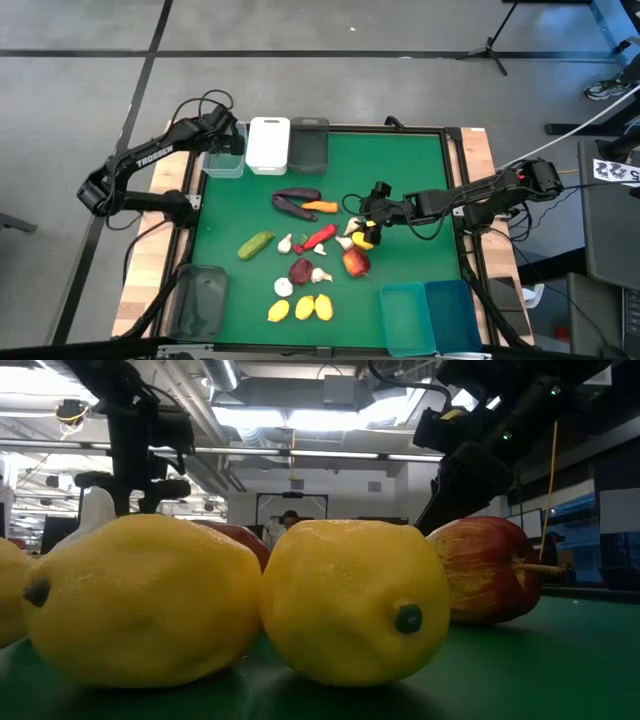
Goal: Sort produce into baskets
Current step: Put the green cucumber into the transparent bin
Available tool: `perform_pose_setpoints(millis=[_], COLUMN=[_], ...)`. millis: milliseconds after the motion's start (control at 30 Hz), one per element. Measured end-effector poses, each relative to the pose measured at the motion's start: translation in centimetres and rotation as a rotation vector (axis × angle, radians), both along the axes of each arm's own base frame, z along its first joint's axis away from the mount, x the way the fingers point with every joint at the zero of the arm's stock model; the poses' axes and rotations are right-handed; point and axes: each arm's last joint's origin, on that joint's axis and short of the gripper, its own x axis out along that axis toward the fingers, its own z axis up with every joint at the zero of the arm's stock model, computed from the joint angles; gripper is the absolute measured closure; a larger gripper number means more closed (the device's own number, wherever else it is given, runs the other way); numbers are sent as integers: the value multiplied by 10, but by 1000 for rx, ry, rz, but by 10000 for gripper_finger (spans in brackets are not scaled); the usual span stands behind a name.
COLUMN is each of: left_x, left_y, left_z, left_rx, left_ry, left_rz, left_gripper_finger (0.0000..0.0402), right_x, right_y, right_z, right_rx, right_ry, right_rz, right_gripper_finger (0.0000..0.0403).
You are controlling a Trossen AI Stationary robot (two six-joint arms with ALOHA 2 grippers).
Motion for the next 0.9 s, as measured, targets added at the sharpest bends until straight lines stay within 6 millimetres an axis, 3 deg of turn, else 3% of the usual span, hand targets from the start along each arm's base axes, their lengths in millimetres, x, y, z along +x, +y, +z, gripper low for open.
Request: perform_pose_setpoints(millis=[267,633,900], left_x=[3,-3,-4], left_y=[-1,-9,-7], left_z=[-2,-43,-43], left_rx=[-14,-38,-46], left_ry=[-84,-101,-138], left_rz=[61,112,103], left_gripper_finger=[245,245,245], right_x=[0,0,0], right_y=[0,0,0], right_z=[0,0,0], right_rx=[0,0,1], right_ry=[-1,0,0], right_rz=[0,2,2], right_gripper_finger=[86,86,86])
